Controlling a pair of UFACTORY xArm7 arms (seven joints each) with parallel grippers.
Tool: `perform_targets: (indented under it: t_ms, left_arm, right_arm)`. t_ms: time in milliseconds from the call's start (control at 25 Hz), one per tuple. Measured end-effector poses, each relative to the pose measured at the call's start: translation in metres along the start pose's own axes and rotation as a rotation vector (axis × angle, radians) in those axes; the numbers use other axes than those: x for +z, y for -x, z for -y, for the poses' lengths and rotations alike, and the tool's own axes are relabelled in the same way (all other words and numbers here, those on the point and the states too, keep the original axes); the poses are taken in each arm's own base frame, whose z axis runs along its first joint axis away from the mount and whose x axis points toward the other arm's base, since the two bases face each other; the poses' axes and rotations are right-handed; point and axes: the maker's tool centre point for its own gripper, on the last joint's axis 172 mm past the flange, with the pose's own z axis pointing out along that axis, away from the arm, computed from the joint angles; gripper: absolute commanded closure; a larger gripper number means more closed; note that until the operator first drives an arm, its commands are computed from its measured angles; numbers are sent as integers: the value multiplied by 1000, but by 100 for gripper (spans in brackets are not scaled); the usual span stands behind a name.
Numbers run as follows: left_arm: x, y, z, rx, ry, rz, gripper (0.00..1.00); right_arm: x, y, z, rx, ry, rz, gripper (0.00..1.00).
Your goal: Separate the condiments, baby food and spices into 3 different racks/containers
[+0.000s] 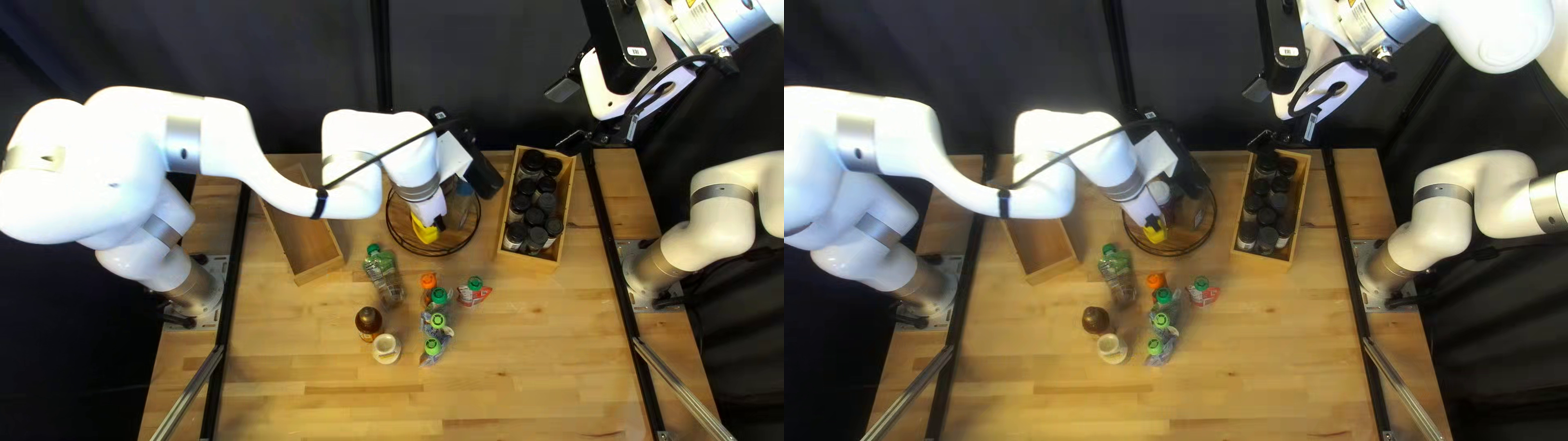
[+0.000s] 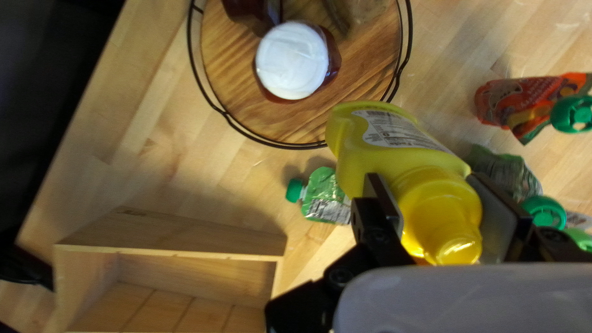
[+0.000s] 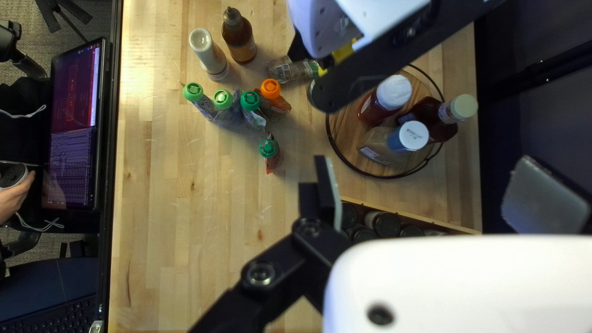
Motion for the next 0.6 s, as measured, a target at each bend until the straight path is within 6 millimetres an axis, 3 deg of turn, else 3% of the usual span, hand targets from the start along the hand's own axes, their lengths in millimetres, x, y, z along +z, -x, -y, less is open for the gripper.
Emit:
perform_targets:
  t_ms: [320, 600]
  left_arm:
    - [28, -8, 5, -40, -22, 6, 100]
    - [49, -14, 25, -76, -64, -2, 100]
  right_arm:
    - [0, 0, 0, 0, 0, 0, 0]
    - [0, 0, 0, 0, 0, 0, 0]
